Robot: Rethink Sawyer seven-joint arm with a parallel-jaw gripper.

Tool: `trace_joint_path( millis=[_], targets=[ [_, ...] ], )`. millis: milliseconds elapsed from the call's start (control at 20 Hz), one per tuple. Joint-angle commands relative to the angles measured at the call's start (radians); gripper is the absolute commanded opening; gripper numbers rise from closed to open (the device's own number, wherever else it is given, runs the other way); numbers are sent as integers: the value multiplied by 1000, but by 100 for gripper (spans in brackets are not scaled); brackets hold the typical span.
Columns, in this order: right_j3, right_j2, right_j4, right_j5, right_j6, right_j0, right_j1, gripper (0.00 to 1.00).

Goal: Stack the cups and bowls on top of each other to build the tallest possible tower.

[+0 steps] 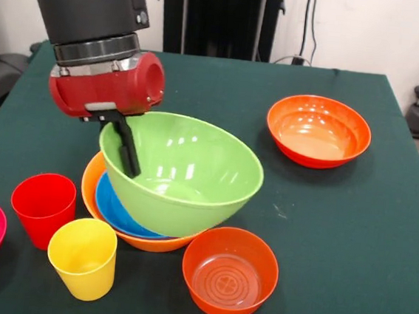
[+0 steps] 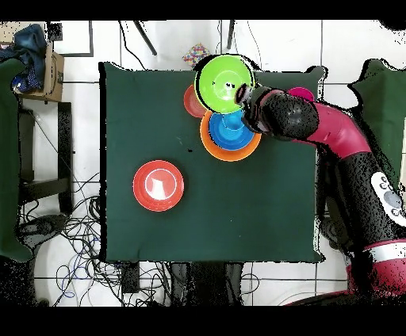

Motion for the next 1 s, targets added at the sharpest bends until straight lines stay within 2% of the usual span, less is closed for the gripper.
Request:
trace_joint_path(
  millis=[50,350,500,1000],
  targets=[
    [45,77,-30,-52,-112,-4,51,0],
    [89,67,-85,-77,-108,5,48,0],
    [100,46,-141,-130,-103,20,48,0],
    [131,29,-226,-193,-79,30,36,0]
  ],
)
